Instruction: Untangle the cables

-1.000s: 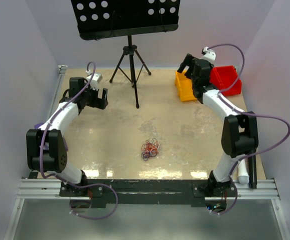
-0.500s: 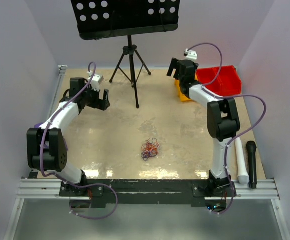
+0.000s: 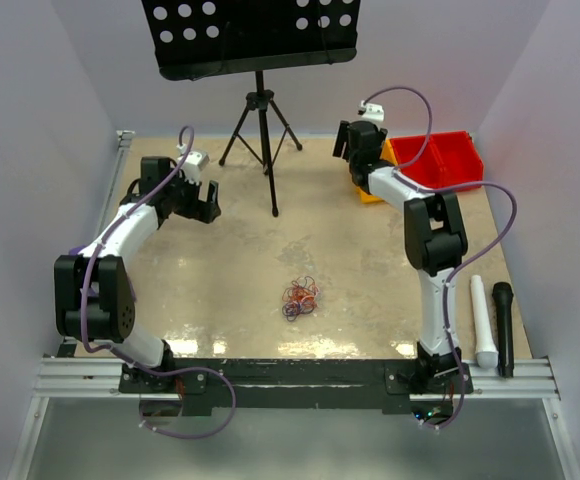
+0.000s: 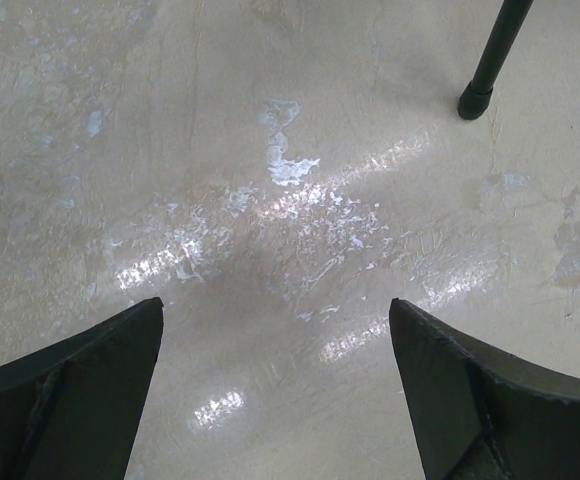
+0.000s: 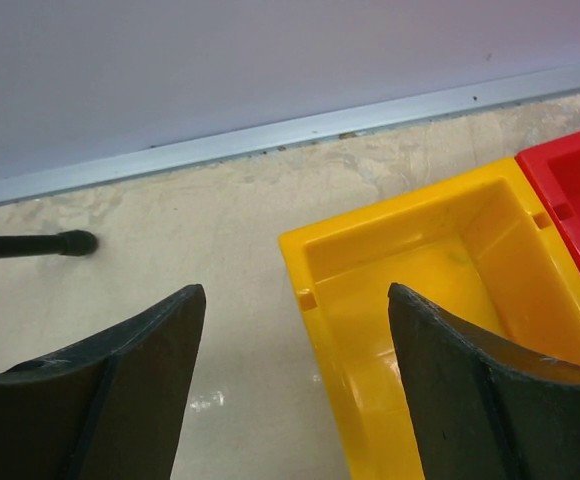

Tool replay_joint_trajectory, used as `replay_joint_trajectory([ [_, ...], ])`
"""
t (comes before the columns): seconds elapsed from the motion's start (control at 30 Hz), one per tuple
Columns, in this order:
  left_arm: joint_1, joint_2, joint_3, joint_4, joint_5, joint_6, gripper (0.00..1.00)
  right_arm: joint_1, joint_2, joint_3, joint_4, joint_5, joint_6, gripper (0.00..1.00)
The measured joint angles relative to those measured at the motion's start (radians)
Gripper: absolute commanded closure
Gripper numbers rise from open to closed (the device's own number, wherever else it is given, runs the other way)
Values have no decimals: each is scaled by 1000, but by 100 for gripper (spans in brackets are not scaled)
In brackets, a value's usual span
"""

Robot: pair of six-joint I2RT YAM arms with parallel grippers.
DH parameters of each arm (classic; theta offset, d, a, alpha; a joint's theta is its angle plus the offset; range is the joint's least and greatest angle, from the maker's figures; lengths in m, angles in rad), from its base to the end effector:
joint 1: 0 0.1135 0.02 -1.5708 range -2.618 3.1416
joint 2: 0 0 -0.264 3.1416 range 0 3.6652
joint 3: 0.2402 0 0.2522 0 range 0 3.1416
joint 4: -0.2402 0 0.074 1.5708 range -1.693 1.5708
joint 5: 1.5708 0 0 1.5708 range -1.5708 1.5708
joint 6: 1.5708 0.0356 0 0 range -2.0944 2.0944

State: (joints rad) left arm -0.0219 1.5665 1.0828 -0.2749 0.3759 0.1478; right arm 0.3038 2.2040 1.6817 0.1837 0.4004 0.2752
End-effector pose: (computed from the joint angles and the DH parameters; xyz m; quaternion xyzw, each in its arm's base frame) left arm 0.3410 -0.0205 0.2430 0.1500 0.8930 -0.1469 0.3981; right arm 0.4995 0.1421 0.2206 0.1035 0.8014 0.0061 0.5891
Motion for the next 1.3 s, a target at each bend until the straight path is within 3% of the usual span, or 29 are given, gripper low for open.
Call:
replay_joint_trajectory([
  [0.27, 0, 0, 0, -8, 0, 13, 0, 0, 3, 0, -74, 58, 2, 32],
  [0.37, 0, -1, 0, -20, 0, 18, 0, 0, 3, -11, -87, 77, 8, 39],
  [0.5, -17, -15, 0, -39, -8, 30, 0, 0, 0, -53, -110, 86, 20, 58],
  [0.57, -45, -32, 0, -43, -18, 34, 0, 0, -3, -80, -118, 87, 31, 74],
  [0.8, -165, -54, 7, -63, -48, 56, 0, 9, -90, -205, -138, 117, 47, 94],
  [1.0, -212, -54, 19, -72, -76, 67, 0, 39, -201, -338, -162, 114, 82, 96],
  [1.17, -312, -52, 21, -72, -108, 85, 0, 138, -275, -431, -166, 112, 124, 96],
  [1.3, -327, -52, 21, -74, -130, 89, 0, 233, -297, -466, -169, 114, 149, 94],
])
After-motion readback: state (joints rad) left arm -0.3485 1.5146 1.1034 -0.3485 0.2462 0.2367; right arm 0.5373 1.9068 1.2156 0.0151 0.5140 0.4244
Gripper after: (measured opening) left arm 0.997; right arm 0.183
